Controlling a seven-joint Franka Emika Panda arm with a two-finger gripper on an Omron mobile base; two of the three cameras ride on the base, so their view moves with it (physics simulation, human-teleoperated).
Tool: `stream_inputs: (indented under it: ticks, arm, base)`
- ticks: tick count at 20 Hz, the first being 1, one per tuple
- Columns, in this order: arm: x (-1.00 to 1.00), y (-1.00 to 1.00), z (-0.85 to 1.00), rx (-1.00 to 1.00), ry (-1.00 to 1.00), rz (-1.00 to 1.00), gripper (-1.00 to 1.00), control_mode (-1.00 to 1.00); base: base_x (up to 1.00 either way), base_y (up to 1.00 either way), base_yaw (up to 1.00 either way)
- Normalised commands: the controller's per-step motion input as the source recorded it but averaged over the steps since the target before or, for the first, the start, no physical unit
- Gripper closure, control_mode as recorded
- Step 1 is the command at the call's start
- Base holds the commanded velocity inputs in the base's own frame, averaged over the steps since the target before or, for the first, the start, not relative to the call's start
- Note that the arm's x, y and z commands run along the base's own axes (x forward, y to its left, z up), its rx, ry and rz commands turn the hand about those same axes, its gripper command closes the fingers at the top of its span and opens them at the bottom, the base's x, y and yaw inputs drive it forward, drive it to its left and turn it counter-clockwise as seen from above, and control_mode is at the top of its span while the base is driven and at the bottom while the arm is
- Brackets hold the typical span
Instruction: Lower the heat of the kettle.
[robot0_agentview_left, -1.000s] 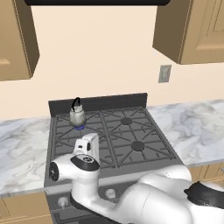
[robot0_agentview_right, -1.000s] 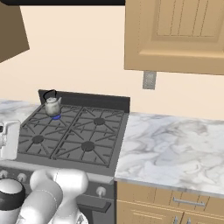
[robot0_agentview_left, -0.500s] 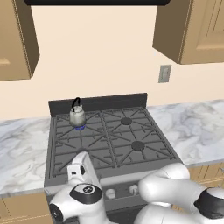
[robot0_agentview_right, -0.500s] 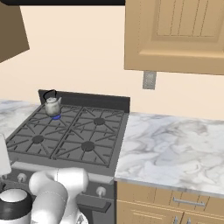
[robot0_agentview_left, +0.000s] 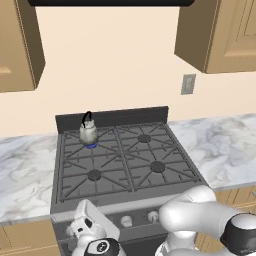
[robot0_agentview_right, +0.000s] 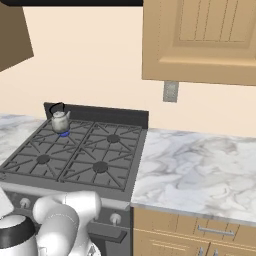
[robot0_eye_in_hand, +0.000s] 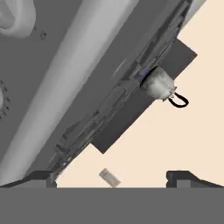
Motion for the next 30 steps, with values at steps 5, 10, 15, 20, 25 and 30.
stream_inputs:
  ticks: [5,10,15,20,25,30]
  arm:
    - [-0.17,0.18,-0.38,-0.18,0.00,0.19,-1.00,-1.00]
    - [0.00,0.02,-0.42,-0.06,0.00,0.16,-1.00,-1.00]
    - [0.00,0.01,-0.39,-0.03,0.01,0.14,-1.00,-1.00]
    - [0.00,0.07,-0.34,-0.02,0.01,0.04,-1.00,-1.00]
    - [0.00,0.04,-0.31,-0.03,0.02,0.00,-1.00,-1.00]
    - [0.00,0.14,-0.31,-0.02,0.06,0.00,-1.00,-1.00]
  base:
    - [0.00,0.00,0.00]
    - [0.00,0.00,0.00]
    - [0.00,0.00,0.00]
    - [0.00,0.00,0.00]
    - [0.00,0.00,0.00]
    - [0.00,0.00,0.00]
